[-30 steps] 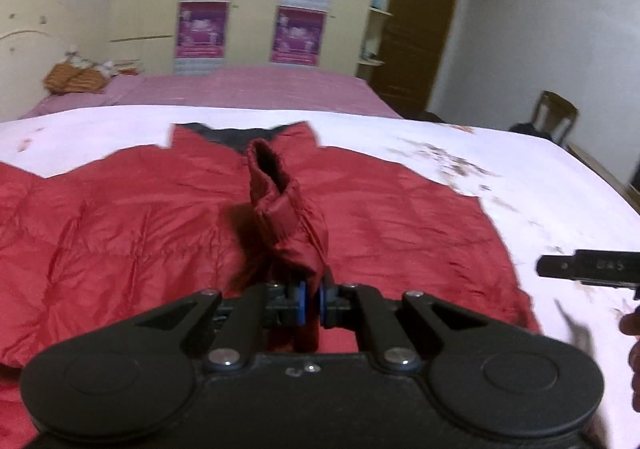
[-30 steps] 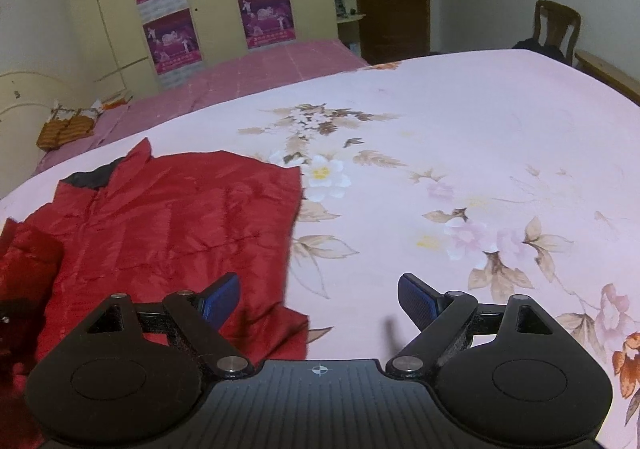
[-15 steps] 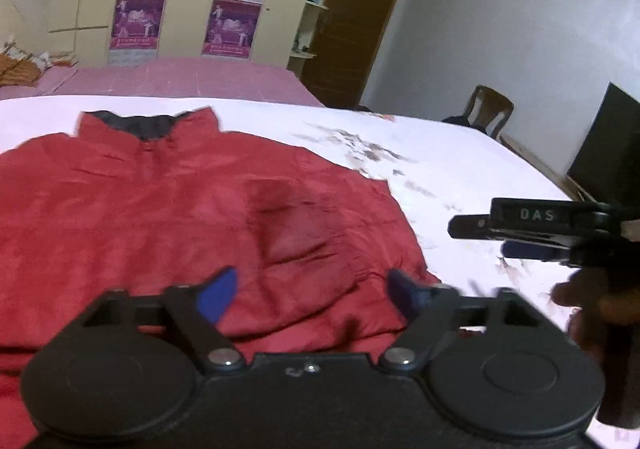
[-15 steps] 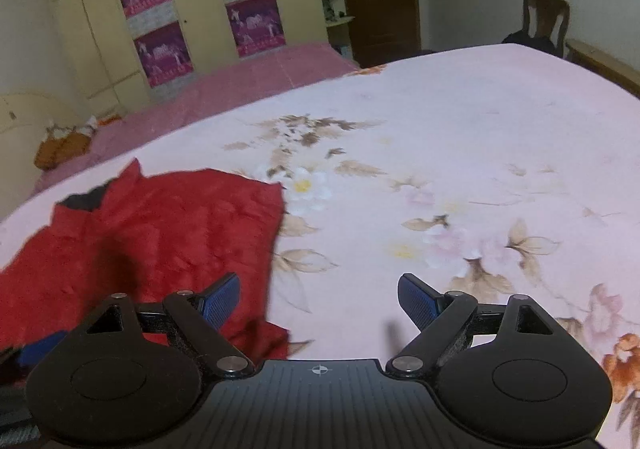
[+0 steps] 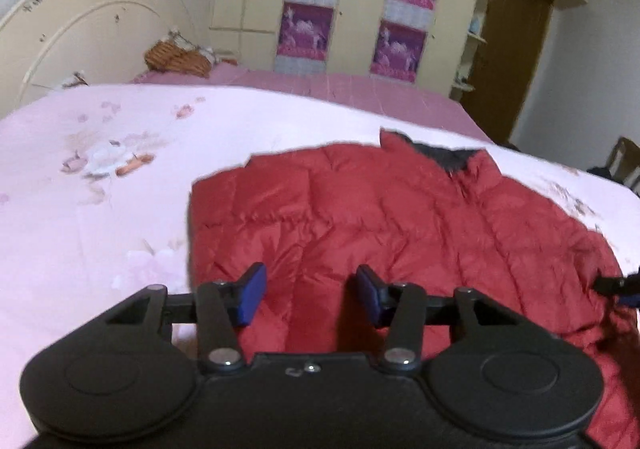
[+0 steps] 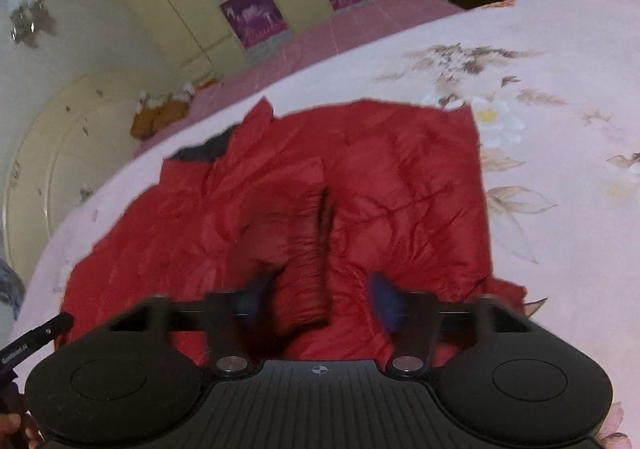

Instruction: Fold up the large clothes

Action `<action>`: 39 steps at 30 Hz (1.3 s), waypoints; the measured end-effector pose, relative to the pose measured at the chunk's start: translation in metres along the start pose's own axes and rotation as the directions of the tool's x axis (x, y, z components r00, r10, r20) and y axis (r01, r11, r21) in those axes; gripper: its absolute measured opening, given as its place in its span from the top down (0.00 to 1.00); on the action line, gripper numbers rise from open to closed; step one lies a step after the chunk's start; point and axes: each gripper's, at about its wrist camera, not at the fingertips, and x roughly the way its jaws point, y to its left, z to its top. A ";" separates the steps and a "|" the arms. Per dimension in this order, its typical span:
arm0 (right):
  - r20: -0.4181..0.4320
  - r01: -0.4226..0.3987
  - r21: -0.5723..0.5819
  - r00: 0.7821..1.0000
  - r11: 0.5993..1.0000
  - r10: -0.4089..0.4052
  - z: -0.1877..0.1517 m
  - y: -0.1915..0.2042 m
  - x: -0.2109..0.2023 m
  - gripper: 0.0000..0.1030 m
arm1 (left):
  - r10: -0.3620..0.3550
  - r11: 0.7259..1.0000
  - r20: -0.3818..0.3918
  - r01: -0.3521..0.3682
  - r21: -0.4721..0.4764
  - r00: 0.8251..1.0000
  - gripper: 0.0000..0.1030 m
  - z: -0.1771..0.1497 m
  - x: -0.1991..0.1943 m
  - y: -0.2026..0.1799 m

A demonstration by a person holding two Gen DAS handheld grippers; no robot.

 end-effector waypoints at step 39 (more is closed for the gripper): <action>0.115 0.204 -0.354 0.978 0.913 -0.173 0.007 0.054 0.039 0.74 | -0.026 0.998 -0.008 0.026 0.061 1.000 0.57 0.022 0.019 -0.006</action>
